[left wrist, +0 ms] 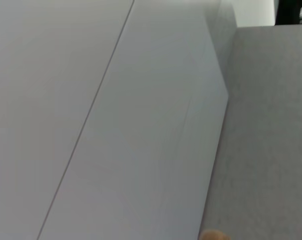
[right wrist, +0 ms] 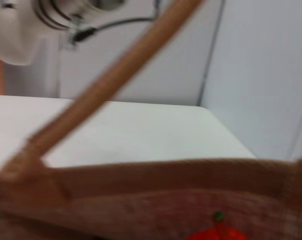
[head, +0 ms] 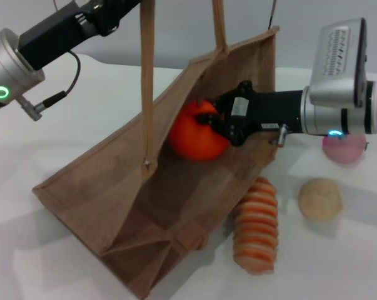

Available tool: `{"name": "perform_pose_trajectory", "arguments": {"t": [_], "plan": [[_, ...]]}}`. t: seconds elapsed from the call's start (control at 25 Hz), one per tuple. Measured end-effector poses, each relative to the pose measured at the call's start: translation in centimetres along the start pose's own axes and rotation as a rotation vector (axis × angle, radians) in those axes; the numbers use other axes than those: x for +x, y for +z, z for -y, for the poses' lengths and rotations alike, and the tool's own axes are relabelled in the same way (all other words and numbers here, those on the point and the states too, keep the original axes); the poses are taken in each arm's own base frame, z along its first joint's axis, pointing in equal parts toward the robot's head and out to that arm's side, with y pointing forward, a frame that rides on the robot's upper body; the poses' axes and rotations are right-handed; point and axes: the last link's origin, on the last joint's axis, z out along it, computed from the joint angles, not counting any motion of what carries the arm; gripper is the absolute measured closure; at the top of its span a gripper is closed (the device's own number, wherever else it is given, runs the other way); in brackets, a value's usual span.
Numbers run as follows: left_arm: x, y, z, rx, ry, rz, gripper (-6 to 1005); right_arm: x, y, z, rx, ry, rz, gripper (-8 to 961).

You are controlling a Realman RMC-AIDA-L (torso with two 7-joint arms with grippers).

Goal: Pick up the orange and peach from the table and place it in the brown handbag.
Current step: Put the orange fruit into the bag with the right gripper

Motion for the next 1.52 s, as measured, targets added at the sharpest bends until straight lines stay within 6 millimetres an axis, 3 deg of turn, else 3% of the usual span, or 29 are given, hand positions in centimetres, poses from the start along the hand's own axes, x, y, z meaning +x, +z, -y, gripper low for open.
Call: {"name": "perform_pose_trajectory", "arguments": {"t": [0.24,0.68,1.12,1.2,1.32,1.52], "plan": [[0.2,-0.5,-0.1,0.009,0.003,-0.024,871,0.3,0.4,0.5,0.062,-0.023,-0.004,897],[0.4,-0.9,0.1,0.029,0.008,-0.037,871,0.5,0.6,0.0,0.075,-0.065,0.031,730],[0.6,-1.4,0.3,0.053,0.019,-0.054,871,0.7,0.7,-0.5,0.061,-0.070,0.040,499],[0.6,-1.7,0.3,0.063,0.020,-0.056,871,0.7,0.7,-0.7,0.053,-0.068,0.049,419],[0.5,-2.0,0.5,0.082,0.020,-0.060,871,0.7,0.2,-0.9,0.050,-0.050,0.083,299],[0.3,-3.1,0.8,0.140,0.022,-0.072,871,1.6,-2.3,-0.6,0.108,-0.009,0.147,272]]}}
